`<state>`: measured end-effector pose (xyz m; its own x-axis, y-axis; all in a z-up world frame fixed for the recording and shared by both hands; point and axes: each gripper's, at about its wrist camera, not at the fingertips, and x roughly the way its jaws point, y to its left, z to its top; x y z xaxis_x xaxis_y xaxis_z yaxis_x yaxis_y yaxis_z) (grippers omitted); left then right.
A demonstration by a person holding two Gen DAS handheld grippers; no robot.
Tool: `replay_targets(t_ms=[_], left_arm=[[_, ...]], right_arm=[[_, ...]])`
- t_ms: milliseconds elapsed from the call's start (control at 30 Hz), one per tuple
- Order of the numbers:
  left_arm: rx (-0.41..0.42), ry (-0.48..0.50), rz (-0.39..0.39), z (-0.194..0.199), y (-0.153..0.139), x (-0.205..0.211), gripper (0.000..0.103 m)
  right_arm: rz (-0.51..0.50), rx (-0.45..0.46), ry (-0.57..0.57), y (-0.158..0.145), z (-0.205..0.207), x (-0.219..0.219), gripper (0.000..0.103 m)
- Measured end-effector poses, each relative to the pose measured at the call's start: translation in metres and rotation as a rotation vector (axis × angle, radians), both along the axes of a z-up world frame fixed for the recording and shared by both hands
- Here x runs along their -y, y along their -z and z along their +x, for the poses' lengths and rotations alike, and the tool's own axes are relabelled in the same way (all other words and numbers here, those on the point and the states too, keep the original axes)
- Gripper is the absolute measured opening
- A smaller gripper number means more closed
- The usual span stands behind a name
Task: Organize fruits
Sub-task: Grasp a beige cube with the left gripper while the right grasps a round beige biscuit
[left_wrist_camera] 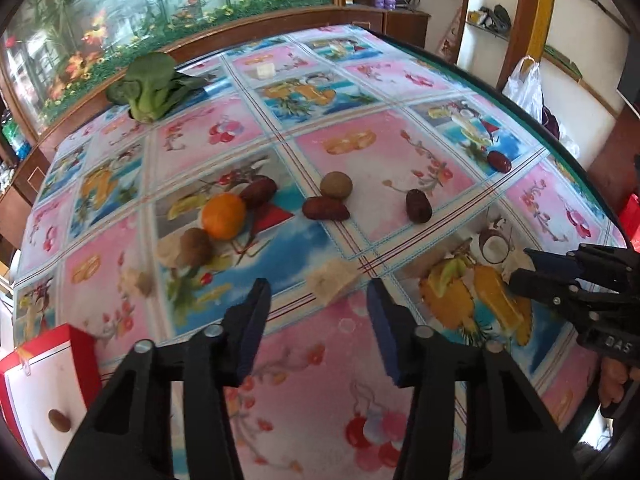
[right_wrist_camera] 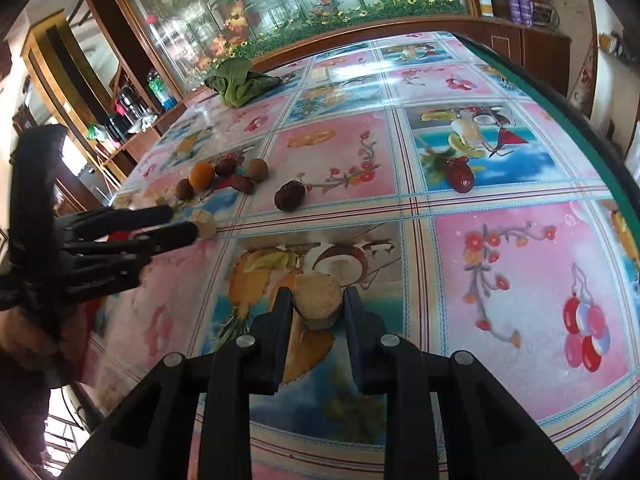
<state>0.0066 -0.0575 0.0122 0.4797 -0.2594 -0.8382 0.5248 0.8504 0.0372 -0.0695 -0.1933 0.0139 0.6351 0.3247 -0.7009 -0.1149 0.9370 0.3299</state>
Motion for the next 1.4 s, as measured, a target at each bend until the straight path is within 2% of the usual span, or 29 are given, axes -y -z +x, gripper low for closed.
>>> replay_targets(t_ms=[100, 133, 167, 500, 733, 967, 1100, 1133, 1167, 1333, 1400], left_arm=[[-0.013, 0.011, -0.008, 0.004, 0.004, 0.005, 0.043], [-0.018, 0.016, -0.008, 0.005, 0.004, 0.006, 0.035], [-0.021, 0.023, -0.006, 0.006, 0.006, 0.007, 0.032], [-0.030, 0.027, -0.033, 0.000, 0.006, 0.006, 0.032], [-0.016, 0.037, -0.024, 0.001, 0.006, 0.006, 0.033], [-0.008, 0.031, 0.031, 0.009, 0.013, 0.009, 0.033], [-0.016, 0.030, 0.007, 0.012, 0.013, 0.007, 0.033], [-0.014, 0.033, 0.006, 0.013, 0.014, 0.007, 0.030], [-0.017, 0.034, 0.005, 0.012, 0.014, 0.007, 0.020], [-0.011, 0.020, -0.017, 0.010, 0.011, 0.005, 0.020], [-0.012, 0.000, -0.050, 0.009, 0.005, -0.001, 0.020]], right_arm=[[0.023, -0.003, -0.014, 0.000, 0.000, 0.000, 0.024], [0.031, -0.003, -0.015, 0.001, 0.000, 0.000, 0.024], [0.043, -0.005, -0.016, 0.001, 0.001, 0.001, 0.024], [0.062, -0.008, -0.018, 0.001, 0.002, 0.003, 0.024], [0.063, -0.008, -0.018, 0.001, 0.002, 0.004, 0.024], [0.069, -0.008, -0.018, 0.001, 0.002, 0.003, 0.024], [0.074, -0.008, -0.018, 0.001, 0.002, 0.004, 0.024], [0.075, -0.008, -0.019, 0.001, 0.003, 0.004, 0.024], [0.074, -0.009, -0.019, 0.001, 0.003, 0.004, 0.024], [0.073, -0.009, -0.019, 0.001, 0.003, 0.005, 0.024], [0.065, -0.008, -0.019, 0.001, 0.003, 0.004, 0.024]])
